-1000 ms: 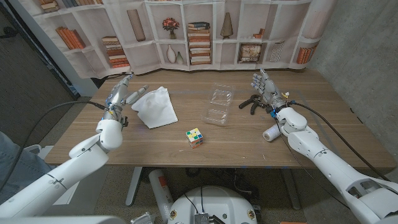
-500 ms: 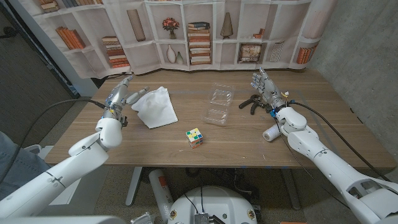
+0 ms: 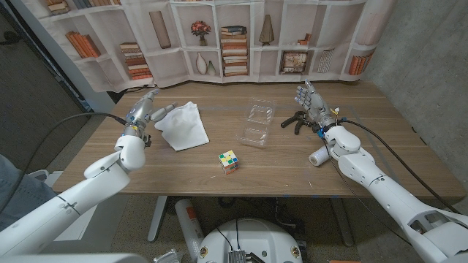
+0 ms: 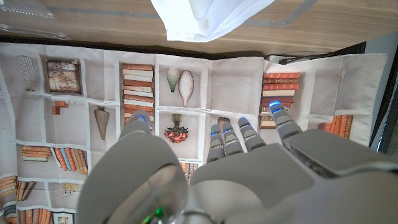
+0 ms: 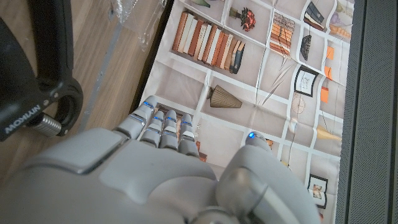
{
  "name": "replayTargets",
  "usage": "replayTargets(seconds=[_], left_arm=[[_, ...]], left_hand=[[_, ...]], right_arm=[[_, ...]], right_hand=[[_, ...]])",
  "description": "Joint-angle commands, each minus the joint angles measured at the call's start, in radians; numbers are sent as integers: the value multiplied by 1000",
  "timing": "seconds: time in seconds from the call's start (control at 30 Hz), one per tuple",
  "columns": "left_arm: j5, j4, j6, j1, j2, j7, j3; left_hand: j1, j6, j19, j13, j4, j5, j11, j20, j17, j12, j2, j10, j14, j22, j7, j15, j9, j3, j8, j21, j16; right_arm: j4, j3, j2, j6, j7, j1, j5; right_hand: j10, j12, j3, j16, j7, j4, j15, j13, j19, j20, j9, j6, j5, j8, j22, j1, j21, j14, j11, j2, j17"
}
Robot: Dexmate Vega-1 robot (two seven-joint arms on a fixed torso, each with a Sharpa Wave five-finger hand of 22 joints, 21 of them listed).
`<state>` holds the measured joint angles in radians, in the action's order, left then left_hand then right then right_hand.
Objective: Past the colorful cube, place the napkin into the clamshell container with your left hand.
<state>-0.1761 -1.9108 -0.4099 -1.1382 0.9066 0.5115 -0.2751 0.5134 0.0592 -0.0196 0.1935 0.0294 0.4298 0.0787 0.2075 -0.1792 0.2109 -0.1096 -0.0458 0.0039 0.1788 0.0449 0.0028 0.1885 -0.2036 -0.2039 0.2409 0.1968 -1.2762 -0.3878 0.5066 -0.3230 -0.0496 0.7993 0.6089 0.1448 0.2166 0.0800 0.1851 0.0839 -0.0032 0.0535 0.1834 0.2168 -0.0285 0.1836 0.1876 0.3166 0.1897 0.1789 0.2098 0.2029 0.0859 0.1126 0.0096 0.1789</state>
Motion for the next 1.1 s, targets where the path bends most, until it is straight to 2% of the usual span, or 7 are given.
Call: replayTargets(seconds=[0.03, 1.1], left_arm=[[-23, 11, -50, 68, 15, -54, -73], [-5, 29, -120, 137, 42, -132, -145]], left_hand=[[15, 4, -10, 2, 9, 9, 7, 6, -5, 0, -1, 3, 9, 6, 2, 6, 3, 2, -5, 9, 4], [80, 63, -45, 3, 49, 16, 17, 7, -6, 10, -22, -32, 39, 5, 10, 3, 4, 12, -22, 3, 7]], right_arm=[[19, 3, -9, -7, -1, -7, 7], [63, -8, -33, -8, -13, -40, 6]], right_hand=[[8, -2, -2, 1, -6, 0, 6, 5, 1, 6, 5, 2, -4, 5, 4, 2, -4, 8, -3, 8, 4], [10, -1, -4, 2, -6, -4, 7, 5, -7, 12, 5, 8, -8, 7, 4, 5, -6, 12, -3, 12, 4]])
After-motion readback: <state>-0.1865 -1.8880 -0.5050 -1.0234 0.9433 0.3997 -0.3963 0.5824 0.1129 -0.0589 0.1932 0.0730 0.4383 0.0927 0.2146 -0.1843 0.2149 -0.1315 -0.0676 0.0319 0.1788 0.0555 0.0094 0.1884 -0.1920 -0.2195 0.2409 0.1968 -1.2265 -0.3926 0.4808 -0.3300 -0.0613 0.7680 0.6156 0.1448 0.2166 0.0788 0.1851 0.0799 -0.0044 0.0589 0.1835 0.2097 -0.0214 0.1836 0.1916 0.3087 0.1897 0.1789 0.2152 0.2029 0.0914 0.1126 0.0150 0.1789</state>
